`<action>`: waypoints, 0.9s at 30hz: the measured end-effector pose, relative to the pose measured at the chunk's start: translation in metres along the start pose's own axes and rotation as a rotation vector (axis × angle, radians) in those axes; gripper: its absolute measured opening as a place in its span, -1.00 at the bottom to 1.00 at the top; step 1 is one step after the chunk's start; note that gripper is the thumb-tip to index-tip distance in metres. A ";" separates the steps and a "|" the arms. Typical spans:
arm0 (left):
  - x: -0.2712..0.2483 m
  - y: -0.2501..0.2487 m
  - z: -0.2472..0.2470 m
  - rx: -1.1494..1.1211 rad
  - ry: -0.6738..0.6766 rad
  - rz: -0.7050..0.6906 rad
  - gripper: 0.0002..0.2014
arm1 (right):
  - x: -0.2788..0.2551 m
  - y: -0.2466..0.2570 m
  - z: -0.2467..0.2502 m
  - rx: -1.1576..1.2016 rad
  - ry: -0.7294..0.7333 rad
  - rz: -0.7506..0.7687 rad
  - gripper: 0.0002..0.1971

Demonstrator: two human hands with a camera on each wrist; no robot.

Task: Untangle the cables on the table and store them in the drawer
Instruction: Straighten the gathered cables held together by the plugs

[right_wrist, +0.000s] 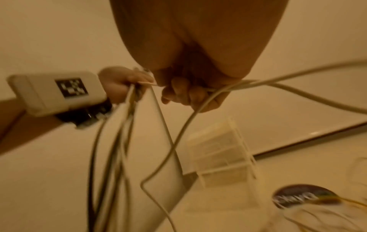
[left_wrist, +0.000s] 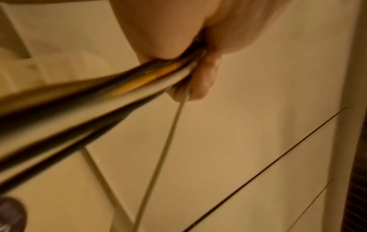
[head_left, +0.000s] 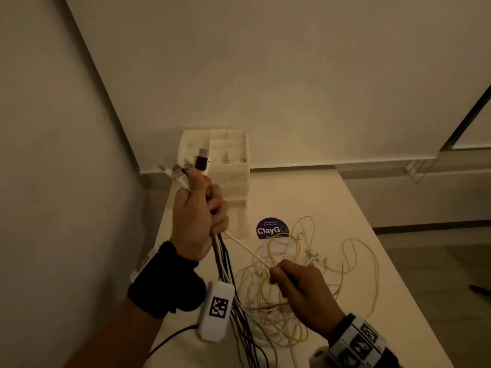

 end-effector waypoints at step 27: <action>-0.013 0.028 -0.047 0.981 0.027 -0.201 -0.74 | 0.047 0.006 0.045 0.445 -0.040 -0.045 -0.67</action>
Point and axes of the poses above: each hand's wrist, its own x-axis towards the middle knuckle, its own z-axis out of the back of the hand, y = z × x, the point moved 9 cm from there along x, towards the middle knuckle, and after that the axes turned 1 degree about -y, right-handed, at the moved point
